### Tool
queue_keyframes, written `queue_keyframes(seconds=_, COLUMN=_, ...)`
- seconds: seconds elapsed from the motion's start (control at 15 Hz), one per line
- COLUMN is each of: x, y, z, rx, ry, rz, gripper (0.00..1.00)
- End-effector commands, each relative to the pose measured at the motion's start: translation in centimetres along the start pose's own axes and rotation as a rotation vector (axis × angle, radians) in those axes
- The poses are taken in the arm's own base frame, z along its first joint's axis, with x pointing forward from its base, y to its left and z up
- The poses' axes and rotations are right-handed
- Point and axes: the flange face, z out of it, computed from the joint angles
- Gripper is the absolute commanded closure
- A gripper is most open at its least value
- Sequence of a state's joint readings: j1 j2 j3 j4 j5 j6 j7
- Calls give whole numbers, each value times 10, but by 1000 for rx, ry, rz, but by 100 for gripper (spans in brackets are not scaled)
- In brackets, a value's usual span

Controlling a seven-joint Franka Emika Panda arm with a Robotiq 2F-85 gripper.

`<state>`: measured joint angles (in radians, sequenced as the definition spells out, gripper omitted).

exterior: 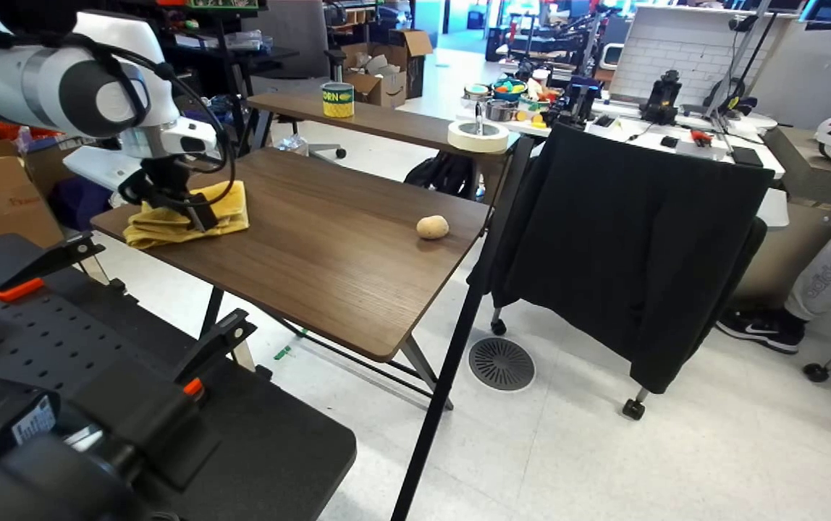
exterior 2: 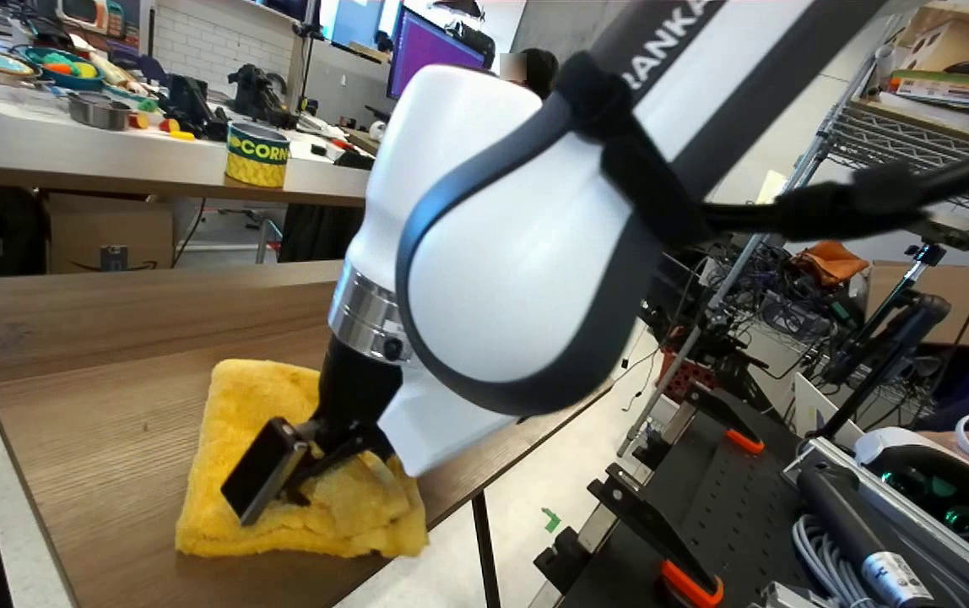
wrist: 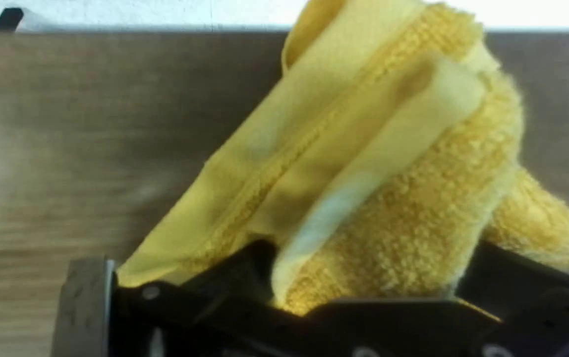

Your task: Use the towel to clean the table, then move the brown plushy to the right and clean the table

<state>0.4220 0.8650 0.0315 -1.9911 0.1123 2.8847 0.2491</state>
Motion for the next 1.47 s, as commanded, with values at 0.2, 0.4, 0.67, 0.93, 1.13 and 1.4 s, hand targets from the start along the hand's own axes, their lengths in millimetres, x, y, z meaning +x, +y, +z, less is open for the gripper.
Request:
queue_keyframes(seconds=0.2, x=-94, y=-34, z=12, rx=-68, ry=-139, rz=-248, gripper=0)
queue_keyframes(seconds=0.4, x=-79, y=-3, z=17, rx=-125, ry=-128, rz=-168, gripper=0)
queue_keyframes(seconds=0.67, x=-55, y=70, z=18, rx=-236, ry=-86, rz=6, gripper=0)
queue_keyframes(seconds=0.93, x=-57, y=101, z=15, rx=-259, ry=-100, rz=60, gripper=0)
queue_keyframes(seconds=1.13, x=-61, y=97, z=-7, rx=-198, ry=-104, rz=55, gripper=0)
queue_keyframes(seconds=1.4, x=-72, y=85, z=-76, rx=-38, ry=-40, rz=6, gripper=0)
